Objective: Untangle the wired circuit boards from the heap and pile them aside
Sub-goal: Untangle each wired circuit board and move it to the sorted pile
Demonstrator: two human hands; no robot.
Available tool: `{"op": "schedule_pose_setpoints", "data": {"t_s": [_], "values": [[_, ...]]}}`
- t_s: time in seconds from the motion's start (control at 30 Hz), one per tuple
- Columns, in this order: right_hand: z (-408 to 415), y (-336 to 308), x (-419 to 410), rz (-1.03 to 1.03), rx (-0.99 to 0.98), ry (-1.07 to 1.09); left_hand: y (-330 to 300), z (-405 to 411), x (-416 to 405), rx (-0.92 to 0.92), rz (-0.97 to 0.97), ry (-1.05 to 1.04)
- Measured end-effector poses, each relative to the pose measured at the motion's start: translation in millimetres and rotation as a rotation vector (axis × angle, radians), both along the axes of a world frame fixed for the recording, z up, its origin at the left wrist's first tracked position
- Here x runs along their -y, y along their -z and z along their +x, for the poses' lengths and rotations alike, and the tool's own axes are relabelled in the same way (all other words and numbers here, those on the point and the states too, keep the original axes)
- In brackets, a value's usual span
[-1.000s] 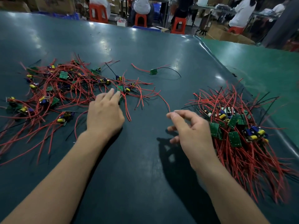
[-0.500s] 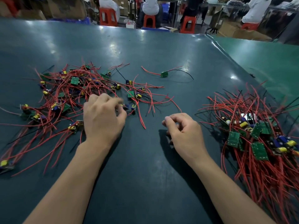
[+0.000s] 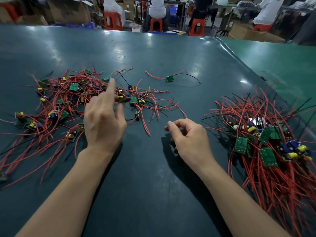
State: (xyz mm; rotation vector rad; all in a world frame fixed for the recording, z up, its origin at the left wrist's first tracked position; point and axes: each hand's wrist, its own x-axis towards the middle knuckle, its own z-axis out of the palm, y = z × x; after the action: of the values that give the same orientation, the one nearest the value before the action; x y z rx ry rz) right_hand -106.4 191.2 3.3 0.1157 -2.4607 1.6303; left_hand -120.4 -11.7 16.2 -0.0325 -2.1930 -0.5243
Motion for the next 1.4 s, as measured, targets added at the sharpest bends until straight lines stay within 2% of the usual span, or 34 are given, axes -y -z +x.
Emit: {"op": "schedule_pose_setpoints", "data": {"t_s": [0.1, 0.2, 0.3, 0.43, 0.6, 0.73, 0.9, 0.93, 1.03, 1.1, 1.3, 1.37, 1.4], "values": [[-0.4, -4.8, -0.5, -0.083, 0.054, -0.05, -5.8, 4.8, -2.9, -0.265, -0.031, 0.061], [0.6, -14.8, -2.2, -0.447, 0.236, -0.224, -8.9, 12.5, -19.5, -0.372, -0.011, 0.312], [5.7, -19.9, -1.5, -0.602, 0.353, -0.354, -5.9, 22.3, -44.5, -0.29, 0.095, 0.571], [7.7, -21.3, -2.5, -0.63, 0.272, -0.314, 0.5, 25.2, -55.5, -0.076, 0.177, 0.749], [6.9, -19.5, -5.3, -0.679, 0.246, -0.224, 2.9, 23.3, -59.4, -0.035, 0.357, 0.716], [6.4, -18.6, -2.4, -0.66, 0.179, -0.161, 0.9, 22.9, -64.6, 0.068, 0.725, 0.782], [6.6, -17.9, -6.1, -0.615, 0.083, -0.119, 3.0, 17.1, -63.1, 0.279, 1.095, 0.805], [6.9, -17.2, -6.5, -0.585, 0.064, -0.115, 3.2, 16.5, -61.9, 0.31, 1.079, 0.813], [7.5, -14.4, -5.7, -0.462, -0.002, -0.096, 1.7, 18.3, -61.9, 0.295, 0.829, 0.723], [7.8, -14.4, -4.5, -0.424, -0.023, -0.068, 2.2, 18.4, -63.0, 0.264, 0.85, 0.667], [10.5, -20.6, -1.9, -0.566, -0.08, 0.001, -8.1, 12.5, -59.6, 0.182, 1.469, 0.657], [13.5, -23.9, 0.4, -0.635, -0.111, 0.023, -8.0, 13.6, -61.4, 0.192, 1.576, 0.636], [14.5, -25.5, 1.2, -0.68, -0.115, 0.043, -7.4, 14.0, -62.1, 0.229, 1.562, 0.629]]}}
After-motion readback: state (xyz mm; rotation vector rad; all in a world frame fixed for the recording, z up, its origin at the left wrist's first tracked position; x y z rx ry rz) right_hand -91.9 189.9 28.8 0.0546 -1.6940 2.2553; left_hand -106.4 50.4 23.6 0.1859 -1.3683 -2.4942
